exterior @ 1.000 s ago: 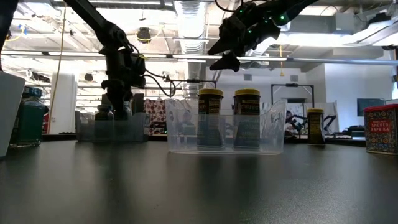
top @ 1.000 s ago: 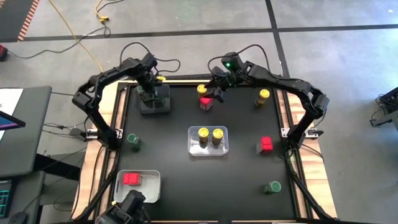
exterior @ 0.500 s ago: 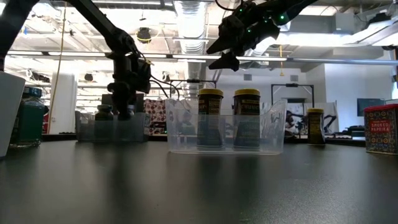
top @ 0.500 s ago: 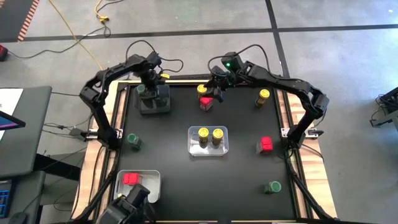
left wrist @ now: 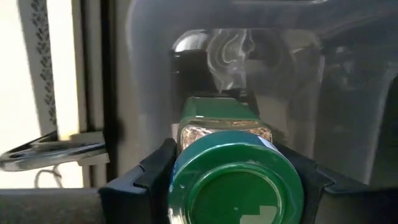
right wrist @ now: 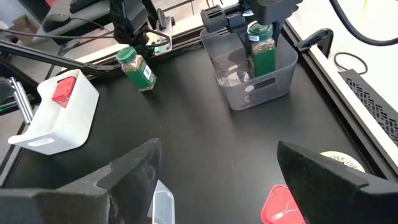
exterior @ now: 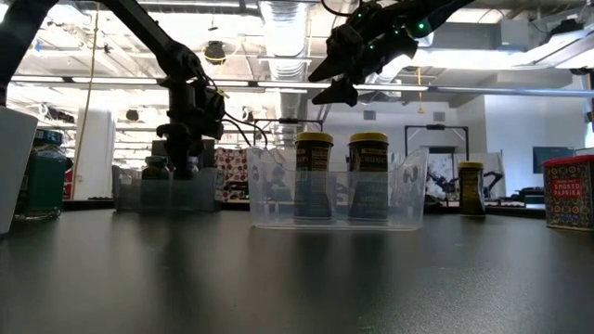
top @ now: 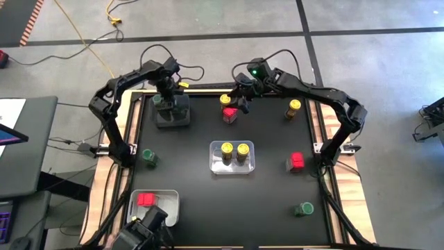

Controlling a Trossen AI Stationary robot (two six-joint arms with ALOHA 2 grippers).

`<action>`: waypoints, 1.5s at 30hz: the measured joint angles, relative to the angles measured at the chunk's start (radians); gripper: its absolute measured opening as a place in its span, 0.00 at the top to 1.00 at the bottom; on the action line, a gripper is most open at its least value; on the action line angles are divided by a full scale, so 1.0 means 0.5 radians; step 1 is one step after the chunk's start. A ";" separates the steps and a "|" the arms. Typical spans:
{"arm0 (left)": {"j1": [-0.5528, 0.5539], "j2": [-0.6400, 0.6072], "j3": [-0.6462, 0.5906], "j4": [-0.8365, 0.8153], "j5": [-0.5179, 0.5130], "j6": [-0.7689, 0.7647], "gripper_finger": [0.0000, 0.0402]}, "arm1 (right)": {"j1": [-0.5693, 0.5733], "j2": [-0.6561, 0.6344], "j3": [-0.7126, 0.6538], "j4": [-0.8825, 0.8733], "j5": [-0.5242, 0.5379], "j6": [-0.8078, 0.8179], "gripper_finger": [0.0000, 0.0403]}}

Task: Sort spices by type
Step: Put the green seasoning bottle into the black bin

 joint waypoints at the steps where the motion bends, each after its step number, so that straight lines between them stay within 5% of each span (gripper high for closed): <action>1: 0.000 0.000 0.001 0.003 -0.005 -0.014 0.50 | 0.000 0.000 0.000 0.000 0.000 0.000 0.14; 27: -0.004 -0.002 0.001 0.044 -0.002 -0.044 0.50 | -0.001 0.001 0.000 -0.002 0.046 0.001 0.14; 37: -0.004 -0.005 0.001 0.044 0.000 -0.057 0.36 | 0.000 0.000 0.000 -0.002 0.046 0.003 0.14; 45: -0.005 -0.005 0.001 0.043 -0.010 -0.124 0.35 | 0.002 0.001 0.000 -0.002 0.046 0.005 0.14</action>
